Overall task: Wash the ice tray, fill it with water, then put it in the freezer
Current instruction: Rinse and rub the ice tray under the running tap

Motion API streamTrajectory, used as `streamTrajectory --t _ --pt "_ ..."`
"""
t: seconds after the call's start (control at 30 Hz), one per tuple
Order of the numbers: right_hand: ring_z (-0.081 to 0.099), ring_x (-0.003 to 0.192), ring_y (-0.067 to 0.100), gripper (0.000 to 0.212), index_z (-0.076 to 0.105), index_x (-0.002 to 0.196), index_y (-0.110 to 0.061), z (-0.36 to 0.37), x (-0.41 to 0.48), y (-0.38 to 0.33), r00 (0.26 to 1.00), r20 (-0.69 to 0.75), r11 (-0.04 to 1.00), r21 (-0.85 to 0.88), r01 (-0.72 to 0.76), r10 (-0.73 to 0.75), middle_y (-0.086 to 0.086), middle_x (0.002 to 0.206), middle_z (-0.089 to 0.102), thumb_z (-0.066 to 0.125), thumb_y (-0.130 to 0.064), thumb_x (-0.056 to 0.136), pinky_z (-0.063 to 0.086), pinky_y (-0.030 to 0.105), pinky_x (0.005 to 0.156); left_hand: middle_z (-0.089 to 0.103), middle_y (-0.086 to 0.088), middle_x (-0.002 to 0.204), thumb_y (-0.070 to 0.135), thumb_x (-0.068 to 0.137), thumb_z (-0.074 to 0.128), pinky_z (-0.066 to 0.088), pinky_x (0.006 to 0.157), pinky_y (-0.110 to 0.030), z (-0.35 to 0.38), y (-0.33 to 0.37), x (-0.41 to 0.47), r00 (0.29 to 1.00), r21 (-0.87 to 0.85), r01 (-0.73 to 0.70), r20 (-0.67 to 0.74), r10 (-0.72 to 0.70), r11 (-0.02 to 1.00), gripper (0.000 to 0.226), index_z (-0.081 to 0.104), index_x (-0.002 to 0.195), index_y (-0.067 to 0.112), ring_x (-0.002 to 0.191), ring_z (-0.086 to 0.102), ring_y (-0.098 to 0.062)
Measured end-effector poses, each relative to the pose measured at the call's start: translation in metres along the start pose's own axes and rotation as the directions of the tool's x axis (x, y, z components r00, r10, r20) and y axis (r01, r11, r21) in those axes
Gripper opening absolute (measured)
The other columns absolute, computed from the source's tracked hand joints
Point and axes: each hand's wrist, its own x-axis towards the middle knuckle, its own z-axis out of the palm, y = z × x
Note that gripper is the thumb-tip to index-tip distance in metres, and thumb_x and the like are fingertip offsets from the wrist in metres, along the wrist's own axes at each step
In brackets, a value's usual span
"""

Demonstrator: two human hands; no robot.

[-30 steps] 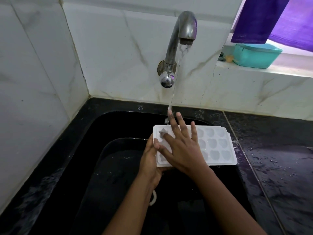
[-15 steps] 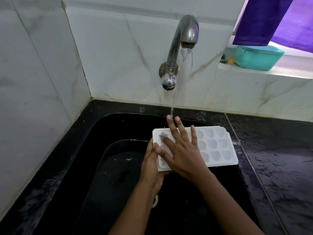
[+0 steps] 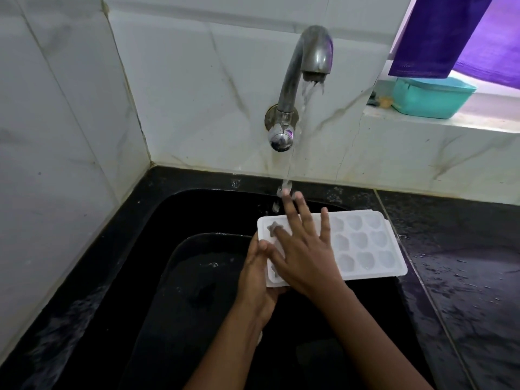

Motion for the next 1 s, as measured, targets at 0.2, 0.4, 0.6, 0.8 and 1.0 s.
streamTrajectory --t 0.2,0.4,0.6,0.8,1.0 --pt "-0.007 0.145 0.015 0.07 0.065 0.104 -0.035 -0.004 0.002 0.008 0.994 0.07 0.996 0.033 -0.082 0.079 0.0 0.159 0.004 0.004 -0.065 0.091 -0.012 0.045 0.112 0.07 -0.01 0.115 0.022 0.099 0.042 0.057 0.073 -0.04 0.002 0.0 -0.002 1.0 -0.008 -0.013 0.006 0.013 1.0 0.031 0.056 0.127 0.021 0.097 0.069 -0.026" --pt "-0.017 0.143 0.011 0.055 0.053 0.128 -0.034 -0.006 -0.01 -0.013 0.99 0.14 0.991 0.127 -0.053 0.035 -0.005 0.158 -0.008 0.021 -0.06 0.092 -0.017 0.045 0.11 0.075 -0.002 0.098 0.02 0.1 0.04 0.057 0.059 -0.029 -0.005 0.006 0.0 0.998 -0.084 -0.023 -0.061 0.018 0.996 0.03 0.057 0.125 0.022 0.084 0.072 -0.017" --pt "-0.007 0.144 0.015 0.051 0.064 0.106 -0.035 -0.018 -0.025 -0.001 0.991 0.085 0.987 0.112 -0.113 0.103 -0.003 0.158 0.004 0.025 -0.062 0.09 -0.012 0.044 0.111 0.071 -0.009 0.111 0.024 0.099 0.042 0.059 0.065 -0.038 -0.006 0.009 0.0 0.997 -0.102 -0.017 -0.07 0.01 0.995 0.034 0.054 0.13 0.021 0.09 0.071 -0.024" --pt "-0.003 0.145 0.015 0.047 0.065 0.105 -0.031 -0.019 -0.023 0.007 0.986 0.018 0.979 0.111 -0.169 0.168 0.001 0.158 0.013 0.027 -0.057 0.091 -0.011 0.041 0.112 0.071 -0.008 0.113 0.025 0.1 0.04 0.058 0.067 -0.044 -0.005 0.006 0.001 0.998 -0.121 0.012 -0.055 -0.019 0.993 0.033 0.054 0.129 0.025 0.092 0.071 -0.025" --pt "-0.002 0.144 0.018 0.044 0.062 0.108 -0.031 0.001 -0.027 -0.009 0.994 0.081 0.99 0.114 -0.079 0.07 0.002 0.158 0.011 0.03 -0.055 0.09 -0.004 0.046 0.111 0.07 -0.009 0.113 0.021 0.102 0.035 0.057 0.08 -0.037 0.0 0.005 0.002 0.999 -0.139 0.018 -0.036 -0.023 0.99 0.032 0.055 0.127 0.021 0.097 0.07 -0.023"
